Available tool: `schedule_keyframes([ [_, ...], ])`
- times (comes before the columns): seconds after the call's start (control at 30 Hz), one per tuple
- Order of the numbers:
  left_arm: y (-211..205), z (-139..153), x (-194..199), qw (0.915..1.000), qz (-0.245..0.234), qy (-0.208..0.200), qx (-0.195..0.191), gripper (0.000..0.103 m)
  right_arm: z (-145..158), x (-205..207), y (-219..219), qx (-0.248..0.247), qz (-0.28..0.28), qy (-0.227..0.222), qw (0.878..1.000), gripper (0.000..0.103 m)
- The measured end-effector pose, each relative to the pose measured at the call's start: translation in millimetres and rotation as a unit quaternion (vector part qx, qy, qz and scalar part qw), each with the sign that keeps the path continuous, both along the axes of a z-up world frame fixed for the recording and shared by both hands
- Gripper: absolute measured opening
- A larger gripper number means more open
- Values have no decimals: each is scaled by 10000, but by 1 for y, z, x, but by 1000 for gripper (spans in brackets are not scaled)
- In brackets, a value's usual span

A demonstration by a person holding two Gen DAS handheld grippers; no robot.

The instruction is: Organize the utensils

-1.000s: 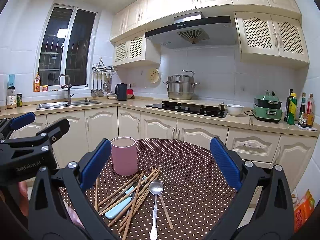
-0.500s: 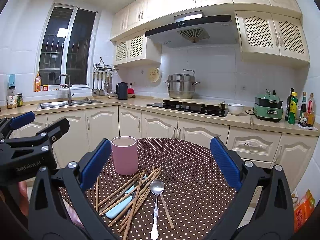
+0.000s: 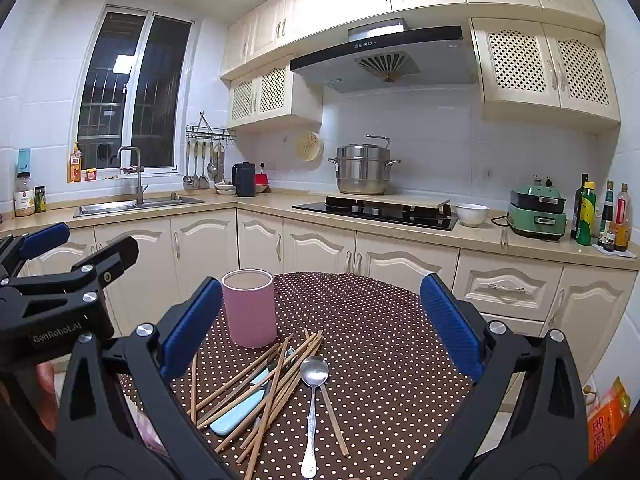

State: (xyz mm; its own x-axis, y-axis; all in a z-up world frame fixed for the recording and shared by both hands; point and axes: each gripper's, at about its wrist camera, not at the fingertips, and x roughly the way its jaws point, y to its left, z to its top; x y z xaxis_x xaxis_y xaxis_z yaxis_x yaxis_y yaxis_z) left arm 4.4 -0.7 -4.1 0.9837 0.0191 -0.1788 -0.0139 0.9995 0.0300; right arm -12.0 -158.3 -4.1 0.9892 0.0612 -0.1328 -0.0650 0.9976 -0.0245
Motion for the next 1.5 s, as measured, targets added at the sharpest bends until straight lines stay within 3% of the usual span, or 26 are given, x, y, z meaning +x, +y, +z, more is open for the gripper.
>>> schedule_keyframes([
  [0.9,-4,-3,6,9999,15,128,78,99,0,5,-7,77,7,155,9998,97],
  [1.17,-5,-8,13,9994,-16,332,67,99,-5,11,-9,125,53,288,9995,97],
  [1.33,-2,-16,32,9956,-171,922,44,99,-14,20,-12,109,53,479,9988,97],
  [1.5,19,-34,67,9788,-371,1992,-300,99,-35,44,-21,259,156,1212,9922,97],
])
